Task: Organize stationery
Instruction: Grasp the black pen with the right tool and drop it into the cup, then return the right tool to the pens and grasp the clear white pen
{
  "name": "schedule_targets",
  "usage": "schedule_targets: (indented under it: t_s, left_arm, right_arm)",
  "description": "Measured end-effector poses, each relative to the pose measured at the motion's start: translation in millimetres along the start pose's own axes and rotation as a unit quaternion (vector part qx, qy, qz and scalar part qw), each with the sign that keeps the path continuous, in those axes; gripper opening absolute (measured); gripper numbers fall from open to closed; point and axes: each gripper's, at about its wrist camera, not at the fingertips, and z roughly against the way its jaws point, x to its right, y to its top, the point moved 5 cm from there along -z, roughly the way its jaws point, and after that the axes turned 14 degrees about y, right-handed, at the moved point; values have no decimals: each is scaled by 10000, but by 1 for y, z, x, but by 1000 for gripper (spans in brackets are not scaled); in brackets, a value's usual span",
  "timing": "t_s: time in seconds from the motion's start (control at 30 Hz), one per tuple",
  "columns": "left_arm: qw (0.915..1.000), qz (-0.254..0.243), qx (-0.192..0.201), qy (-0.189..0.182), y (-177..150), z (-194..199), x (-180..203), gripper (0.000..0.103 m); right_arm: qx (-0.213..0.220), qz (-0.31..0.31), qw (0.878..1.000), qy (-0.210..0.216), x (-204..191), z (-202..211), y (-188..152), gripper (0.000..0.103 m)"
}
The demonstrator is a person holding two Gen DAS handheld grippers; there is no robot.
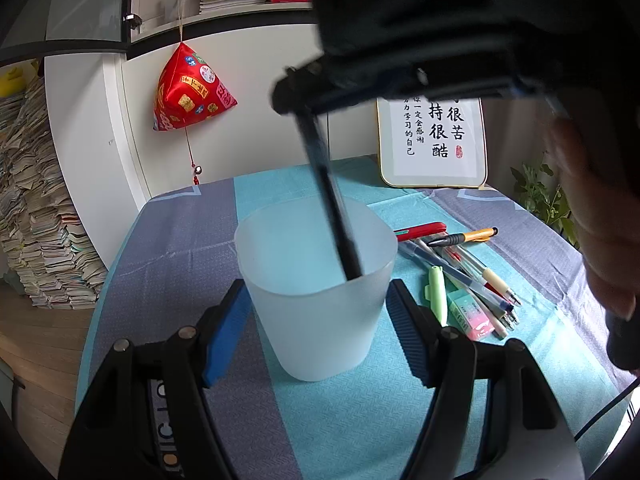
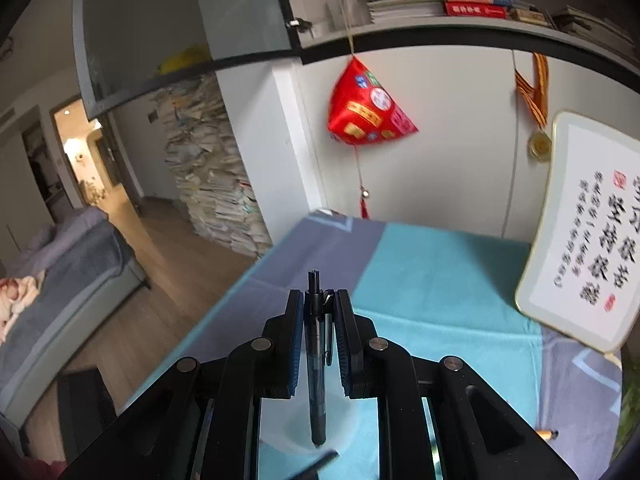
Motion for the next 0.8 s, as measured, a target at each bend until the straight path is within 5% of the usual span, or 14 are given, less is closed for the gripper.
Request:
schedule_targets:
  t_s: [0.4,0.5,0.63,0.8]
  left_arm:
    - [10000,-12,1,7,-1,0,0,68]
    - [10000,-17,-3,15,-1,0,0,68]
    - [10000,-29,2,24,-1,0,1,68]
    - [10000,-48,10,36,-2,0,1,68]
  right_arm:
    - [-341,-150,9993,-87,6,10,-19,17]
    - [-288,-222,9993,-96,10,29,-19,25]
    - [-328,-294,9973,-594,32,65,-25,29]
    - [-750,-1031,9786,-1618,101,102,-62,29]
